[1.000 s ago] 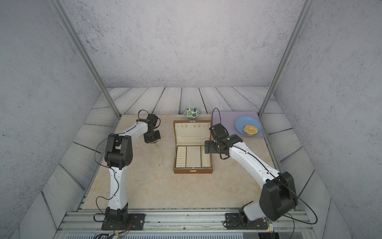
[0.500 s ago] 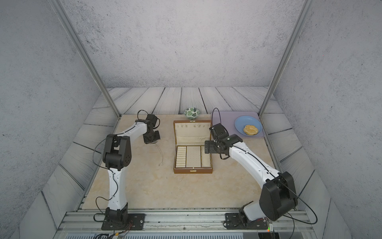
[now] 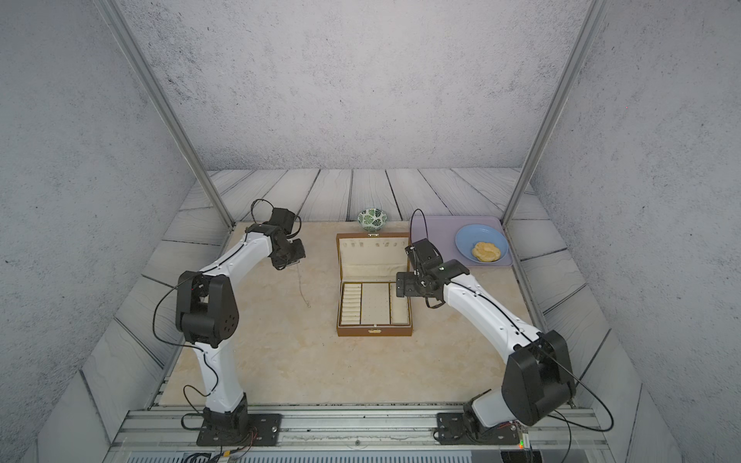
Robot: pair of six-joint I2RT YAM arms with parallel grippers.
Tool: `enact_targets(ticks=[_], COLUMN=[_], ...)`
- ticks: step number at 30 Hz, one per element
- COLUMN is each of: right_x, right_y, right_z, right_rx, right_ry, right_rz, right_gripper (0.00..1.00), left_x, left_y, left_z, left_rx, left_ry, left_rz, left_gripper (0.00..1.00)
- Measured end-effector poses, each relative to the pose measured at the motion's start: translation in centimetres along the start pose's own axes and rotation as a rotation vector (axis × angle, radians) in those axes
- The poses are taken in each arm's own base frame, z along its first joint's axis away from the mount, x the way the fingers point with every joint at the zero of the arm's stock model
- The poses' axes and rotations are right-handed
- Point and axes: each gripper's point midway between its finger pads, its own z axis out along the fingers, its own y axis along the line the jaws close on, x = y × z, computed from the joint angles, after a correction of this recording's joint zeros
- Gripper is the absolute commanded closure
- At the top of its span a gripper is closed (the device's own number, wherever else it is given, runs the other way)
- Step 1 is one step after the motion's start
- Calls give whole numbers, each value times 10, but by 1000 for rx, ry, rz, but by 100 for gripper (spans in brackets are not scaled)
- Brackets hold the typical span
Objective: Put jewelry chain into jewelry box
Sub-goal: Pick up the necklace from the center of the board.
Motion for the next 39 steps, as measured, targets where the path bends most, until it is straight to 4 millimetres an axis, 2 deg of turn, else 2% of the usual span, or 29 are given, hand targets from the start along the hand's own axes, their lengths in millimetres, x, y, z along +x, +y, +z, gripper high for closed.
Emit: enact_targets(ticks=[3,6,10,14,20,25,27,32,39], right_x=[-3,-6,-17,-31,-44,-50,-50,-51,-50], right_y=[4,10,22,38,65,91,101,125,164], right_z=[0,-1,-9,-27,-55,-69,-75,-90,-112], right_rx=[-22,-52,-120,-223,-398,-545,-602,-741,-898], right_ry=[-10,-22,-68,-153,-269,-315,-323,-349,-417], right_rz=[-1,-8,-17,-29,-62,-105,-120,-159,-255], right_gripper=[1,1,5,10,21,26,32,34,37], left_x=[1,-5,-18,-20,-9,3,7,17,32], left_y=[-4,-12,-29,-46,-72,-86,-91,-105,-122], left_z=[-9,-33,-87,-132,-177,-211,-227,-266,-296], left_rx=[27,77,177,266,359,428,460,551,638], left_ry=[-4,-37,-129,-196,-236,-259,-277,-310,-316], left_rz=[-6,-6,0,26,83,122,135,166,208], left_gripper=[100,100,100,100,100,100,100,100,100])
